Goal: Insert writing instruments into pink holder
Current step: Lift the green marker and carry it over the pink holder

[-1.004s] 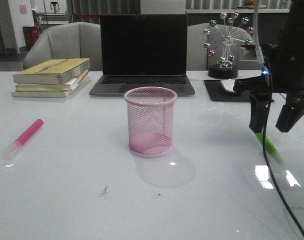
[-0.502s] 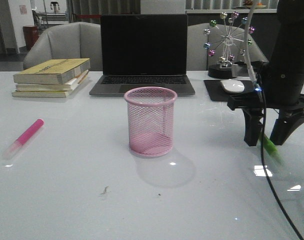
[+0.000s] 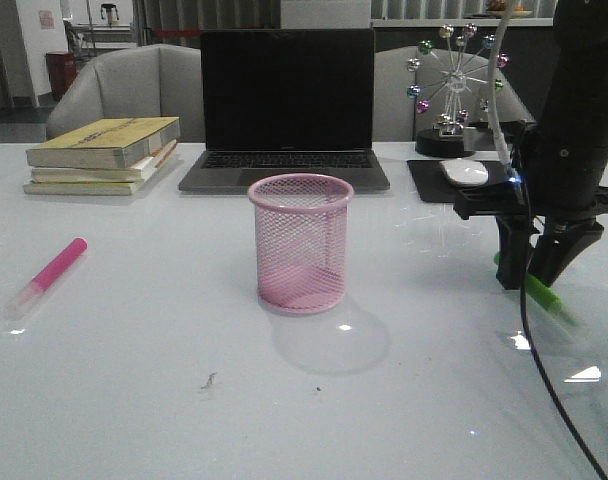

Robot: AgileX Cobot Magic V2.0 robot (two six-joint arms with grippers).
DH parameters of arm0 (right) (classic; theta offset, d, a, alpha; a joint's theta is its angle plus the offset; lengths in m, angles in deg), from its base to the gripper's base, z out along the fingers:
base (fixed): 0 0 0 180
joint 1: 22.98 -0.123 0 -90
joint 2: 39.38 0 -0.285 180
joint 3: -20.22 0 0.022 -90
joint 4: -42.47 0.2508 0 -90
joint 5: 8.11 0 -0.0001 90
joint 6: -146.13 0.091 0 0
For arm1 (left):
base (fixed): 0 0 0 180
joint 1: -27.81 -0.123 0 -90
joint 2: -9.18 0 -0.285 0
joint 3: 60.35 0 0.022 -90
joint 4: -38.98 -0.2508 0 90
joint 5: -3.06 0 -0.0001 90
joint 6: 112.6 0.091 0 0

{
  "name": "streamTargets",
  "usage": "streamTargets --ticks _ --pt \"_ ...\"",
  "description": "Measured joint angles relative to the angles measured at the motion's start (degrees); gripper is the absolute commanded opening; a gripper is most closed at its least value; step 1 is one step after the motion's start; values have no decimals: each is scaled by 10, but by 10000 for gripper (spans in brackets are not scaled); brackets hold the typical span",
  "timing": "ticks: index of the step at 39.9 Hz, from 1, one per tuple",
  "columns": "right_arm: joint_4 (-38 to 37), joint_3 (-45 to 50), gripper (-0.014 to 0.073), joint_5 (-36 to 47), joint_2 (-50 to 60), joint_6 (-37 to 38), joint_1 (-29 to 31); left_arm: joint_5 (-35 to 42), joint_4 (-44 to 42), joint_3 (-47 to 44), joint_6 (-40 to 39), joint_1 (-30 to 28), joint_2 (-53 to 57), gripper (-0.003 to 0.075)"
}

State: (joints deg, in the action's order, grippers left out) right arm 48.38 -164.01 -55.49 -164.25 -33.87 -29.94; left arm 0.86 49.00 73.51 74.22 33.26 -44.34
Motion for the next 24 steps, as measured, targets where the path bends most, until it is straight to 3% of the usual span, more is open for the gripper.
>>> streamTargets --ticks 7,14,24 --pt "0 3 58 21 29 0 -3 0 0 0 0 0 0 447" --pt "6 4 58 62 134 0 -20 0 0 0 0 0 0 447" --pt "11 22 58 244 247 -17 -107 0 0 0 0 0 0 447"
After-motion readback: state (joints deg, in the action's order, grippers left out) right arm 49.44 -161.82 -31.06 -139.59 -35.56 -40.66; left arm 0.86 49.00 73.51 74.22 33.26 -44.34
